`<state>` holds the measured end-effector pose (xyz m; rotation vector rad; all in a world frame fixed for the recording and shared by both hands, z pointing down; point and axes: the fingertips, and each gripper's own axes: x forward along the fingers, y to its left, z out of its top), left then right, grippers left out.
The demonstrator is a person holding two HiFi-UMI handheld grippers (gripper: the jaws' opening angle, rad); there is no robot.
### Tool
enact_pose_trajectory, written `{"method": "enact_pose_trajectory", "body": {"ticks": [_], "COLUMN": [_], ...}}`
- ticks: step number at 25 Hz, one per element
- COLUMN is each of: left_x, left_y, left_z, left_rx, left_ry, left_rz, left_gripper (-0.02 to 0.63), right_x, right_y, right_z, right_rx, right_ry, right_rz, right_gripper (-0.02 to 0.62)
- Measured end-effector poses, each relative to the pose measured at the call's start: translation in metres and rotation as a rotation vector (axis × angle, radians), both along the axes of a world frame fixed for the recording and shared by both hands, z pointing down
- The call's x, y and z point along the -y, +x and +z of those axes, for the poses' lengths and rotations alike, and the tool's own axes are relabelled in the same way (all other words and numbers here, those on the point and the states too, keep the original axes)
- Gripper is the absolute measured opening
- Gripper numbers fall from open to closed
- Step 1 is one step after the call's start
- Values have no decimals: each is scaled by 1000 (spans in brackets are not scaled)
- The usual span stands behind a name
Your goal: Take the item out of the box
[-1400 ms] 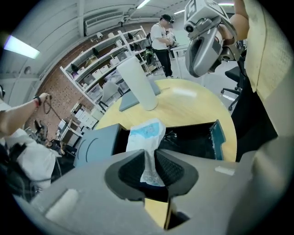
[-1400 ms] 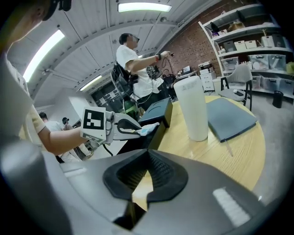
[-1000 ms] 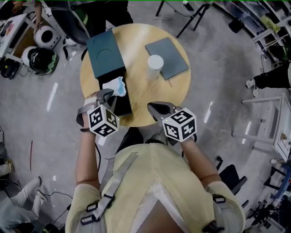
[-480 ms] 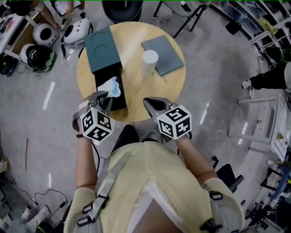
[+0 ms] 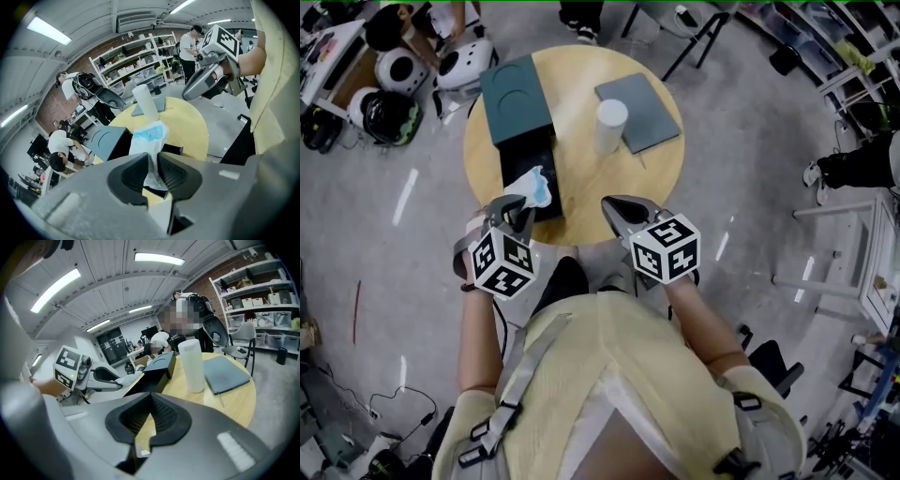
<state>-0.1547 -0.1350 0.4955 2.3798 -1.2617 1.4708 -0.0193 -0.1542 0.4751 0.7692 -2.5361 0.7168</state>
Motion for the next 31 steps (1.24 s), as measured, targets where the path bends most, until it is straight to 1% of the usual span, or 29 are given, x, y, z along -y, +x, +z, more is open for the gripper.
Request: {"method": "enact_pose_trajectory", "body": {"ticks": [4, 7, 18, 24, 31], "left_x": [-6, -9, -15, -12, -11], "left_y": [4, 7, 4, 8, 10], "left_z": [-1, -1, 1, 0, 2], "left_rx": [-7, -18, -34, -66, -60], "left_ry": [-4, -8, -23, -28, -43], "left_rz": [-12, -20, -38, -41, -33], "left_gripper": [72, 72, 72, 71, 71], "right_x": [-1, -1, -2, -2, 0], "right_y": [6, 10, 8, 9, 11], "right_z": [-1, -3, -5, -6, -7], "right_rx": [1, -8, 1, 1, -6], "right_ry": [1, 19, 25, 31, 33], "right_rz": [1, 2, 8, 12, 20], "right_gripper": [5, 3, 5, 5, 5]}}
